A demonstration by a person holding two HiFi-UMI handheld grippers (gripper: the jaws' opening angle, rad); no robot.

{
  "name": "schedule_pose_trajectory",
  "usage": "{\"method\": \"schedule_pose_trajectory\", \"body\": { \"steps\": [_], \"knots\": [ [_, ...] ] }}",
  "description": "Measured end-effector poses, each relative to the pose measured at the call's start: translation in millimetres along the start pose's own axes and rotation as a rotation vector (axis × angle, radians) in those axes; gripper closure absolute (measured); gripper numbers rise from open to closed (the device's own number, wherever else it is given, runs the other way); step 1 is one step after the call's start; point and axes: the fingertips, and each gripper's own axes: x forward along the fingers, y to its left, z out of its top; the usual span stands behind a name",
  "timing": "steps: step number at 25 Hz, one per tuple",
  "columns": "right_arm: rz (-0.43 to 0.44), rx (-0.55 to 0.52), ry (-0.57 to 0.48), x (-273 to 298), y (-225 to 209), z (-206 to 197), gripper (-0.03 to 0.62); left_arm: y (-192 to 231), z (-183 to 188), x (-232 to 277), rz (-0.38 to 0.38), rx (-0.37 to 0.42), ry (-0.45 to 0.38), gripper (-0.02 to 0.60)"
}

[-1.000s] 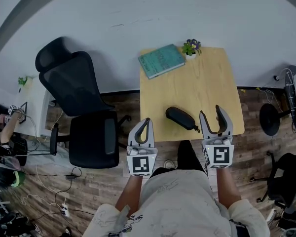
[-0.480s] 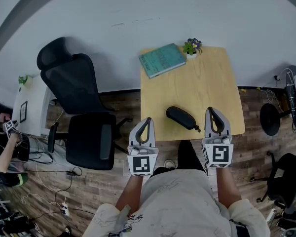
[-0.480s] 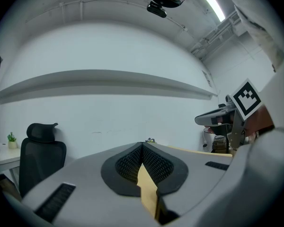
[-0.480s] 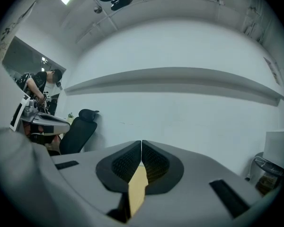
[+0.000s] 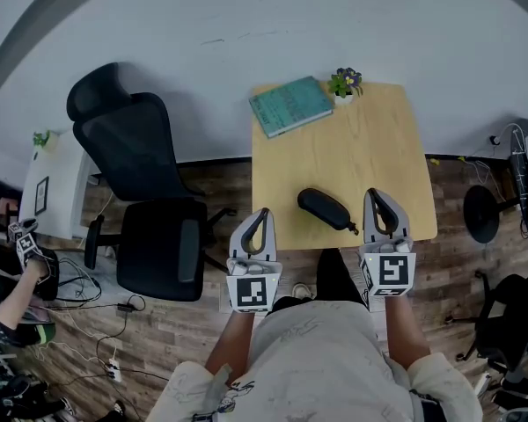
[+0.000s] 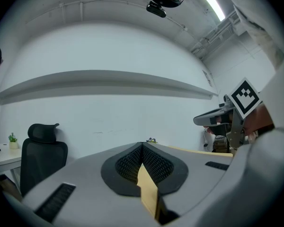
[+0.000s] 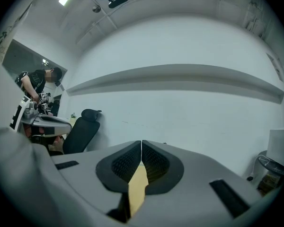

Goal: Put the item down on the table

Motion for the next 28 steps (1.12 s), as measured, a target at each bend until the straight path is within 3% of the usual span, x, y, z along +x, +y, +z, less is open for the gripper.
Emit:
{"method": "schedule_pose_trajectory", "body": {
  "steps": [28],
  "knots": [
    [0.028, -0.053, 0.063, 5, 10, -12, 0.574, 0, -6, -3, 0.006, -0.020, 0.023, 0.575]
  ]
}}
